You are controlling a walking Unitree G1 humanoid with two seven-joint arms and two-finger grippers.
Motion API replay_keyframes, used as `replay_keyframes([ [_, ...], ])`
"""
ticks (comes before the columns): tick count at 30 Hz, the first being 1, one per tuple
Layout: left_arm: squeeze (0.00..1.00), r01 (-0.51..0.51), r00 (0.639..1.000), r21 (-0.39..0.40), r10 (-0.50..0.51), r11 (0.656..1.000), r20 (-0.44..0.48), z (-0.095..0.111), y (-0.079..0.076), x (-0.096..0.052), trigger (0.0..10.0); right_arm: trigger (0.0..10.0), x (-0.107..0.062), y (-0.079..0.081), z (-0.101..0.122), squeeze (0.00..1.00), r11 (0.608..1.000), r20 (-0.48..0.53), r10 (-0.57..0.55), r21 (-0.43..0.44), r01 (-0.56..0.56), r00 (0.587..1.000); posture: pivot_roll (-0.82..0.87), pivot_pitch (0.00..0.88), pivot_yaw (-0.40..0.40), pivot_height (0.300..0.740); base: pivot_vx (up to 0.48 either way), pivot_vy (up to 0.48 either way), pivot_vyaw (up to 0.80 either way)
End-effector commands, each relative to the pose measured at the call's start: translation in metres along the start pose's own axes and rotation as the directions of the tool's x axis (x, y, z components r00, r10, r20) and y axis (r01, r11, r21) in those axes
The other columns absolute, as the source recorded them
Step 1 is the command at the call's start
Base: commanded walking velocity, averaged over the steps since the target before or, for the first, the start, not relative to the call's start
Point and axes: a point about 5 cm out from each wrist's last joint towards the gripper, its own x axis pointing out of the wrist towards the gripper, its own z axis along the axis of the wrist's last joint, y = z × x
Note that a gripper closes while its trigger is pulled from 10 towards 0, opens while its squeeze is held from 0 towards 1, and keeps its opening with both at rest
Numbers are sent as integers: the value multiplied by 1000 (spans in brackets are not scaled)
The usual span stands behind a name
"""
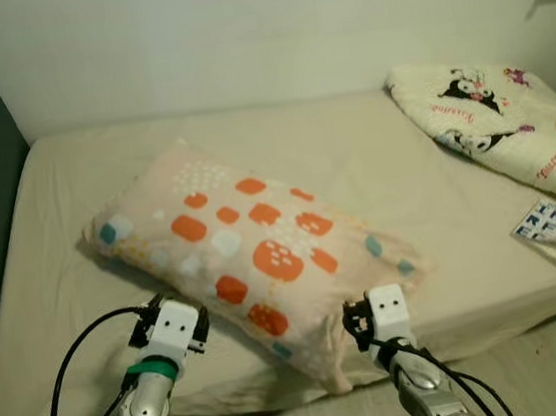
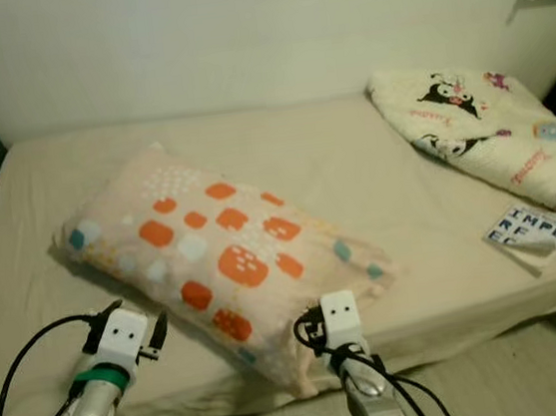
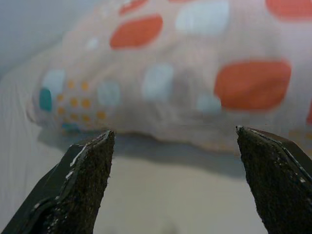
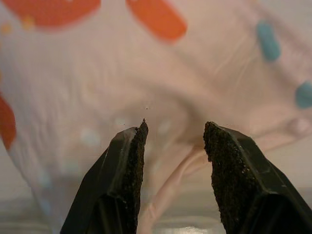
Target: Clean up the room
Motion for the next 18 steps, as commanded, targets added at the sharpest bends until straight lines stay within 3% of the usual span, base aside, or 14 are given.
replay_keyframes([
  [1,0,11,1000,6,-11,1000,-23,-5,-2,-3,10000,10000,-3,-1,-5,0,1000,-15,-6,9,6,1000,79,36,-16,630,0,0,0],
  [18,0,2,999,-10,-2,1000,-32,-8,-8,-8,10000,10000,-1,-6,3,0,1000,24,-8,7,8,1000,84,63,-39,581,0,0,0],
])
